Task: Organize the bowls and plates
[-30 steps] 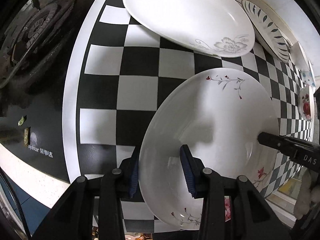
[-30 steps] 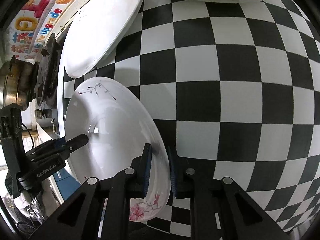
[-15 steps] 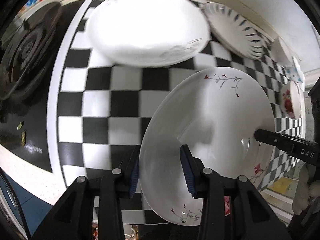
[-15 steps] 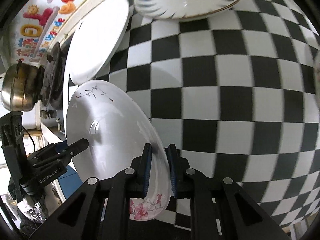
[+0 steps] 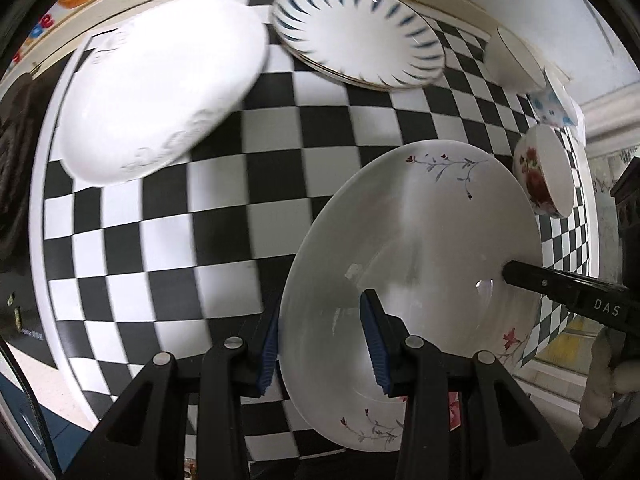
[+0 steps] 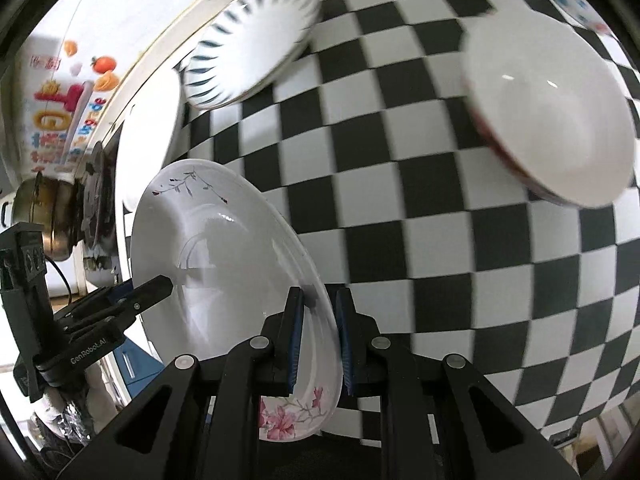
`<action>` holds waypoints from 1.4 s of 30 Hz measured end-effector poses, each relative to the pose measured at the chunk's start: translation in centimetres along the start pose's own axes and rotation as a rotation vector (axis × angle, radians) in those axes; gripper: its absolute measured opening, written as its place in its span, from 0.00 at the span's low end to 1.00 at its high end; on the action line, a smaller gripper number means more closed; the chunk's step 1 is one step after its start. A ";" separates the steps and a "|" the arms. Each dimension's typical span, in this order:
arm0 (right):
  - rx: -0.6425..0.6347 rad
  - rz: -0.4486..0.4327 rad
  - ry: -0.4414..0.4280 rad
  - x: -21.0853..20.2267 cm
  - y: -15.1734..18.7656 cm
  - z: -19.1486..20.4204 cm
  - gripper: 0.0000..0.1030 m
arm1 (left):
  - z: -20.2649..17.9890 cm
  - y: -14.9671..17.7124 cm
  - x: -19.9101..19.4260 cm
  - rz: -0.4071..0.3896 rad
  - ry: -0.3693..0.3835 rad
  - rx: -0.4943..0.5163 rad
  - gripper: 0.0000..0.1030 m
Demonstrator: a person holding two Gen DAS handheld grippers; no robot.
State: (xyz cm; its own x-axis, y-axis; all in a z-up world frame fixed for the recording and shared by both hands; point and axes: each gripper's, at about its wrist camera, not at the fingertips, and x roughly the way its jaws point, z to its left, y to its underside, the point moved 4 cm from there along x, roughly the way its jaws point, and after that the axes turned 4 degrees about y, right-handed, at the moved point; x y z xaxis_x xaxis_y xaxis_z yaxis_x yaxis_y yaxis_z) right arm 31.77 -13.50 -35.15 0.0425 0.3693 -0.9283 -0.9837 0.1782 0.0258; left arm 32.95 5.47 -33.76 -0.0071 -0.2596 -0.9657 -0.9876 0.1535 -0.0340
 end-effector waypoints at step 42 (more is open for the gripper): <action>0.042 -0.057 -0.240 2.8 -9.2 14.8 0.47 | 22.0 -15.7 -8.4 -0.143 -0.134 -0.134 0.57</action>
State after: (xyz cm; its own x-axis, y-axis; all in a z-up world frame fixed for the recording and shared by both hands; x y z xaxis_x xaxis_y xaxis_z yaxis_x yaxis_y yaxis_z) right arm 43.51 -0.67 -32.48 0.1429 0.5631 -0.8139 -0.9706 0.2406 -0.0040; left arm 51.93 26.22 -30.77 0.1463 -0.1392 -0.9794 -0.9891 -0.0056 -0.1469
